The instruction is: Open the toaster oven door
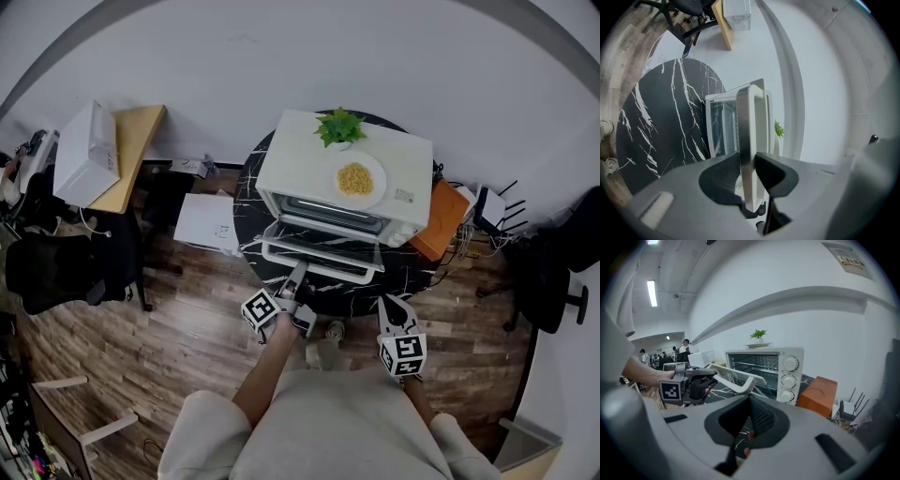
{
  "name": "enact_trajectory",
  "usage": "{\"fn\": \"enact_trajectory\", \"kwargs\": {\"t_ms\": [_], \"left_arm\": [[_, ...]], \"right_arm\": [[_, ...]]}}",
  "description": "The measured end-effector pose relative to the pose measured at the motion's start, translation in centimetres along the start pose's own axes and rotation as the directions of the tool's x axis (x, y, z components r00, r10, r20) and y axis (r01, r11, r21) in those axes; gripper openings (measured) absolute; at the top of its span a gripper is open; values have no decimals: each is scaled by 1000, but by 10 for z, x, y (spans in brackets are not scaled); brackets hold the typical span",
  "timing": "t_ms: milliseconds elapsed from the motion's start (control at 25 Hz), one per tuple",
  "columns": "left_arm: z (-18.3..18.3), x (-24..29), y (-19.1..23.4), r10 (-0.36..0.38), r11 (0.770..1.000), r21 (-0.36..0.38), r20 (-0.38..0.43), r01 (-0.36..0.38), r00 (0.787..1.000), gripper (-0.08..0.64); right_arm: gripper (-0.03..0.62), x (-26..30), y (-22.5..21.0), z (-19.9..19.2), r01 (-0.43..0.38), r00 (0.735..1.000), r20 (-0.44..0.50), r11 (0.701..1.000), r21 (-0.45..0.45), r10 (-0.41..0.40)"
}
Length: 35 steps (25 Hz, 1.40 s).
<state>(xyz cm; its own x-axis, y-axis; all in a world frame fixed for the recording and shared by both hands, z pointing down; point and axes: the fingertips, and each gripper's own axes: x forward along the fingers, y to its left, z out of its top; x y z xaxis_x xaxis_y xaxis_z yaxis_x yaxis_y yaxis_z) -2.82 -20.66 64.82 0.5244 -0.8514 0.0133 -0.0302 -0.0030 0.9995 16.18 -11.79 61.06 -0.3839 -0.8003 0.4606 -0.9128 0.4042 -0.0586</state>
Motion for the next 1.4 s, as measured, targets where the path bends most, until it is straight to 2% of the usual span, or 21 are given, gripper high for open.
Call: {"fn": "enact_trajectory", "kwargs": {"t_ms": [240,760,960,1400], "left_arm": [[-3,-13,17,45,999,-18,4,-45,999,107],[-9,-31,37,91,995,-36,1,-91,996,103],[-12,-38,48,116,991,-64,6,-115,993,97],[-15,-50,69,169,984,-56,2,-169,986,89]], "right_arm": [[12,3,4,-2,-17,1000,-6,1000,-5,17],[12,7,21,-9,-68,997,-27,998,-16,68],[12,9,30,-13,-88,995,-40,996,-16,88],[12,11,31,-22,-93,994,-58,996,-8,92]]}}
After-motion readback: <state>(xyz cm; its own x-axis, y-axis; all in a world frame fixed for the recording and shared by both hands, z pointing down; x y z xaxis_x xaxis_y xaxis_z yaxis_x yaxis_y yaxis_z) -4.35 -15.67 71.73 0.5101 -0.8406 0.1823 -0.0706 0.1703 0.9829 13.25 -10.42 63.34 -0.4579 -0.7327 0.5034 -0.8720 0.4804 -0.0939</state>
